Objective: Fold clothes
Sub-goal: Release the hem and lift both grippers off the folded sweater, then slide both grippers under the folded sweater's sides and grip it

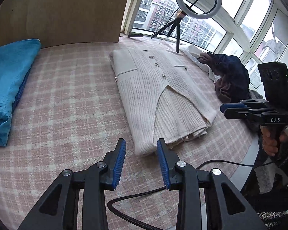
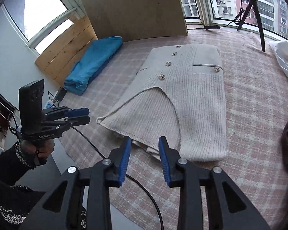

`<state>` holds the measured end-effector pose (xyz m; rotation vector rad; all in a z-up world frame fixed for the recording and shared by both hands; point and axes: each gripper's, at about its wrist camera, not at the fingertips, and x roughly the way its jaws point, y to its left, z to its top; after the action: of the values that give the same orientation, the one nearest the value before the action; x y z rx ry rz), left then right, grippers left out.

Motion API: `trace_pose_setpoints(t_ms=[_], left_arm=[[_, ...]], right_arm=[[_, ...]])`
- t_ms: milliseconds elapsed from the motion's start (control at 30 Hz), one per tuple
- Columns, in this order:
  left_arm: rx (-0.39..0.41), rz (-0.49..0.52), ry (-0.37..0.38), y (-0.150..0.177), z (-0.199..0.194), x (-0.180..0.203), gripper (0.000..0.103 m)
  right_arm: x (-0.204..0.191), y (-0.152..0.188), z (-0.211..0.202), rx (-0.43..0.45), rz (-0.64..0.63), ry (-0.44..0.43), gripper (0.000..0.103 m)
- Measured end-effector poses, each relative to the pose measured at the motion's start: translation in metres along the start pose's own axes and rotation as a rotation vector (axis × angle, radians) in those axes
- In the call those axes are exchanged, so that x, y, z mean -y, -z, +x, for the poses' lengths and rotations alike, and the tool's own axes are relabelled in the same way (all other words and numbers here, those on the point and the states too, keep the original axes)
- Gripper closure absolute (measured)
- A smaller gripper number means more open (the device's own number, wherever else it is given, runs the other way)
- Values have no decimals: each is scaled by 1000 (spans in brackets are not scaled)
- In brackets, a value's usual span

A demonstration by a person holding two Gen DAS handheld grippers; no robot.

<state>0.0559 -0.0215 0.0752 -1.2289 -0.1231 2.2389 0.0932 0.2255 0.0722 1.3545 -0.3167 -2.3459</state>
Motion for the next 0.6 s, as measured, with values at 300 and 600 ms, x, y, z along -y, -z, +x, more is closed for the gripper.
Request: trace_pose_setpoints(t_ms=[300, 600], left_arm=[[-36, -296, 106, -45, 47, -55, 51], [-123, -422, 189, -58, 101, -78, 51]], right_arm=[[85, -47, -5, 110, 180, 103, 41], [161, -47, 22, 105, 388, -51, 41]])
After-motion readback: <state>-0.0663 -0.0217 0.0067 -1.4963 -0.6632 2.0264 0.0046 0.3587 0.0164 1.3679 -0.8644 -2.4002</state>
